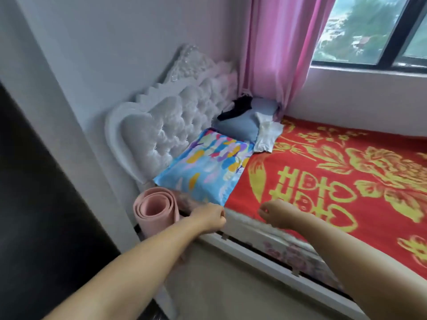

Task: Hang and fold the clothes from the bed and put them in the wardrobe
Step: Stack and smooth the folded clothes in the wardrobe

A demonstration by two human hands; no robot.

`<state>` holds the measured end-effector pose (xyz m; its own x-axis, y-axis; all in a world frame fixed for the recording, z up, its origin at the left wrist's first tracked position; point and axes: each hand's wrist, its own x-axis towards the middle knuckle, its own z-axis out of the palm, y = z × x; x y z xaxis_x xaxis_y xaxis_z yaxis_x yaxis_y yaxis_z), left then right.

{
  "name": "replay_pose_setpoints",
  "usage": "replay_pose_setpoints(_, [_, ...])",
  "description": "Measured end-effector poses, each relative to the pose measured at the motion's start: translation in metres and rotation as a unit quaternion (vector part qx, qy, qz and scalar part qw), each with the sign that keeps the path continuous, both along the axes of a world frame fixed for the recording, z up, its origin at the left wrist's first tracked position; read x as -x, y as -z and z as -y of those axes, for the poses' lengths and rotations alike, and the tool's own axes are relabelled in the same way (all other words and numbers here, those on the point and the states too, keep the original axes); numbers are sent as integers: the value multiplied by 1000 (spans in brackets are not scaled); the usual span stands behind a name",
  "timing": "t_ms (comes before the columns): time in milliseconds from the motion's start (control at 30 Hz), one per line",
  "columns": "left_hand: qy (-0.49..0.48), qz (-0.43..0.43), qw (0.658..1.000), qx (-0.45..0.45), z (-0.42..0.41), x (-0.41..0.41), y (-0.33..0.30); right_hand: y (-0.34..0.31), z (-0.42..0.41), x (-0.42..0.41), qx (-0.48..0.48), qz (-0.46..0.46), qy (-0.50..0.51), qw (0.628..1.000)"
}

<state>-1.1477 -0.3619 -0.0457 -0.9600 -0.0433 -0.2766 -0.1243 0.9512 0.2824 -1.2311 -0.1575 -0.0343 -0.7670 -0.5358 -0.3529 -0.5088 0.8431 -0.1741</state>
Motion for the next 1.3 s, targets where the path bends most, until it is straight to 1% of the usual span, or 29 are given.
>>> replay_pose_setpoints(200, [31,-14,999,-36,-89,109,-4,-8,-111,86,0,19,78,997])
replay_pose_setpoints(367, [49,18,998,-39,-122,179,9,6,-151,152,0,47,110,993])
replay_pose_setpoints(533, [46,33,998,-31,-113,251,37,40,-146,212,5,72,118,990])
replay_pose_setpoints(700, [46,32,998,-30,-84,363,76,80,-123,303,-5,67,108,992])
replay_pose_setpoints(767, [53,52,997,-32,-71,418,97,102,-117,350,-10,74,130,989])
replay_pose_setpoints(900, [74,99,992,-19,-42,519,127,140,-108,439,-21,119,195,973])
replay_pose_setpoints(1033, [90,129,988,6,-20,603,151,176,-95,503,-8,137,217,966])
replay_pose_setpoints(1100, [89,141,986,14,-17,636,170,198,-91,527,3,133,225,965])
replay_pose_setpoints(1233, [96,153,983,25,-27,688,221,260,-87,577,5,146,235,961])
replay_pose_setpoints(1300, [106,151,982,33,-33,708,250,291,-82,604,13,136,240,961])
